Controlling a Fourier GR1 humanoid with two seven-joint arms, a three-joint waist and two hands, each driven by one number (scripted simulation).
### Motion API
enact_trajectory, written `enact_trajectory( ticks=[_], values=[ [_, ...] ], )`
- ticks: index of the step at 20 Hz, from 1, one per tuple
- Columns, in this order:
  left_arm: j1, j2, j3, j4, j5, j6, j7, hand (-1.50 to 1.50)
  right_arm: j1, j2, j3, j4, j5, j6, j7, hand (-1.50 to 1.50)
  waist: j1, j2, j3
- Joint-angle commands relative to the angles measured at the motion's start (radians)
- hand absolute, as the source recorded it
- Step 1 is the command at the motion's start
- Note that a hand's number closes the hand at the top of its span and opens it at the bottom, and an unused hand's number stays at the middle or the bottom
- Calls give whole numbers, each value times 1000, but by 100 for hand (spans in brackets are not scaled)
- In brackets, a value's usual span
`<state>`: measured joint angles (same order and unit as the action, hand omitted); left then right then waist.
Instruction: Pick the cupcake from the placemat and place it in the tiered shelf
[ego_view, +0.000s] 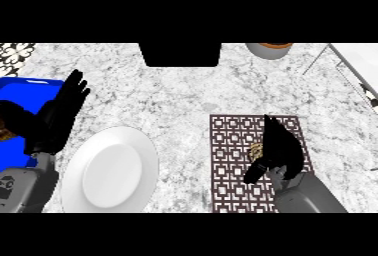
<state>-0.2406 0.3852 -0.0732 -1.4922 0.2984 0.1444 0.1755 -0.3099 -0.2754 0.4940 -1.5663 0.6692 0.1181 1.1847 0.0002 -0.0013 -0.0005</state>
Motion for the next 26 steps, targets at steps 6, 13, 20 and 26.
enact_trajectory(
  ticks=[6,13,20,26],
  values=[
    [-13,-20,27,-8,-30,-9,-6,0,-1,95,-68,153,76,6,51,-150,3,2,0],
    [-22,-37,46,17,-61,-39,8,0,-10,142,-147,226,98,24,-25,-150,1,2,0],
    [33,-47,90,16,-57,-103,-24,0,-19,164,-189,355,135,24,-153,150,5,2,0],
    [-6,-96,73,25,-110,-58,1,0,40,150,-97,317,241,-50,-300,150,1,2,1]
  ],
)
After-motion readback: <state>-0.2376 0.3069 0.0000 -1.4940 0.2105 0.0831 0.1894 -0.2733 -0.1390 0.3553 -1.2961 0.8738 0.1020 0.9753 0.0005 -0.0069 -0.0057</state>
